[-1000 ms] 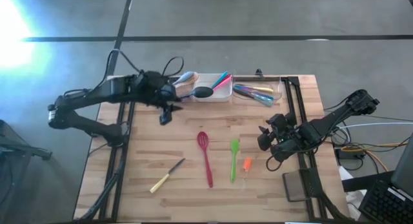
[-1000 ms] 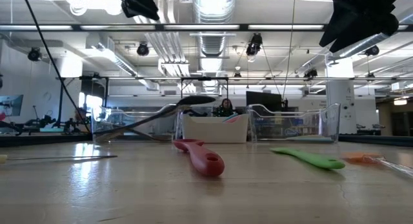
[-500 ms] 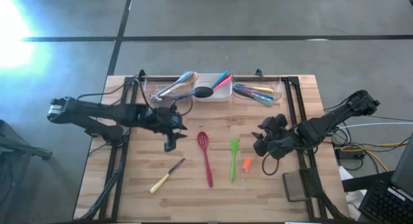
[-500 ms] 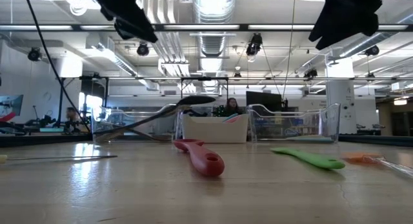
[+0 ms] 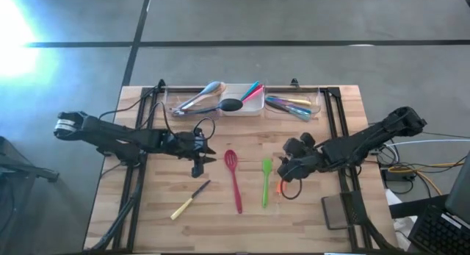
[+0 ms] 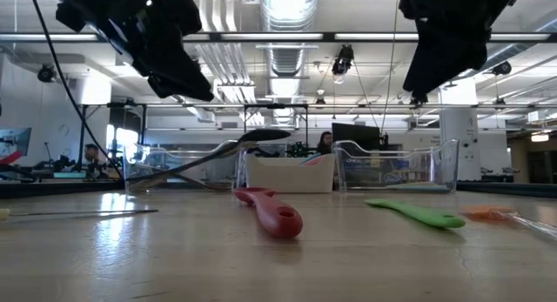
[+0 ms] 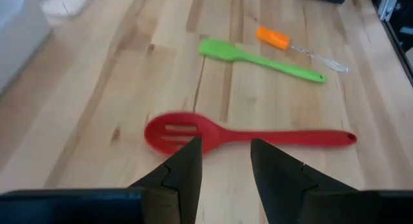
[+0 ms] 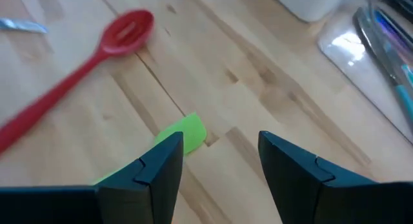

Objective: Pick & Place Kitchen Items
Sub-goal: Put the green spatula into the white bin

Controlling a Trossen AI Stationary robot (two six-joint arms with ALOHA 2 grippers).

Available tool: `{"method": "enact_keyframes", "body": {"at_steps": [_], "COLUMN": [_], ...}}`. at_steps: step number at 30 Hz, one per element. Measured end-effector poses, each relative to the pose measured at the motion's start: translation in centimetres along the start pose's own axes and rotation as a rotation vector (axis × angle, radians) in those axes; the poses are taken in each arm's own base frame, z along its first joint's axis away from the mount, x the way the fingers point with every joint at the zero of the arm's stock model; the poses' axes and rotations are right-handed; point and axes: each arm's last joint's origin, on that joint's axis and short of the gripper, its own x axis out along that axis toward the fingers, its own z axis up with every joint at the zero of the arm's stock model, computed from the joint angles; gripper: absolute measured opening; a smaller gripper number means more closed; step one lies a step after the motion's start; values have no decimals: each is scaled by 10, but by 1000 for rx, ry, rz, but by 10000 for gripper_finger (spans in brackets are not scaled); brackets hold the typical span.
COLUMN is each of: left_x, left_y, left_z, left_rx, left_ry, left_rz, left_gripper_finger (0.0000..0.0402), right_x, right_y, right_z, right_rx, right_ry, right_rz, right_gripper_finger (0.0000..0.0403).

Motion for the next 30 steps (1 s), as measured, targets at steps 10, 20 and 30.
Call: {"method": "enact_keyframes", "body": {"at_steps": [10, 20, 30], "left_x": [2, 2, 2], "left_y": [1, 1, 1], "left_z": [3, 4, 5], "left_rx": [116, 154, 153], "left_ry": [-111, -120, -125], "left_rz": [19, 34, 33], "left_gripper_finger": [133, 131, 129], "right_x": [39, 72, 96], "right_y": [21, 41, 42], "right_z": [-17, -24, -23], "right_rx": [134, 198, 199], "right_ry": [82, 142, 197], "right_rz": [-92, -33, -28], "right_gripper_finger": [265, 291, 303]}}
